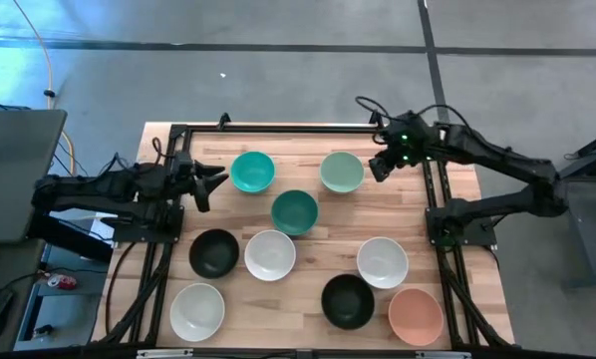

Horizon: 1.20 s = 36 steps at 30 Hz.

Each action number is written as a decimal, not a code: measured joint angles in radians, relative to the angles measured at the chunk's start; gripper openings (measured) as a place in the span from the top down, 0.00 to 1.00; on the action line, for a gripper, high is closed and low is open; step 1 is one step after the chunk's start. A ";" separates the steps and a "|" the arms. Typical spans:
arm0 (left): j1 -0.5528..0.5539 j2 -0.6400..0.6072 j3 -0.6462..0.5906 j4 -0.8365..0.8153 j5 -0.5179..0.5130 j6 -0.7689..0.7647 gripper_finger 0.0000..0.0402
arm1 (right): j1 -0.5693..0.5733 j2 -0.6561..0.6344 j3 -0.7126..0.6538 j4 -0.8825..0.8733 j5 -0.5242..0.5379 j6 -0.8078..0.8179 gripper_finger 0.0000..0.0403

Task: Nest bowls inside each other
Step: Stack the green bowl on the green bowl

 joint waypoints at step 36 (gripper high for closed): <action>0.090 0.021 0.000 -0.142 0.099 0.171 0.67 | -0.269 0.346 -0.128 0.132 -0.197 0.229 0.69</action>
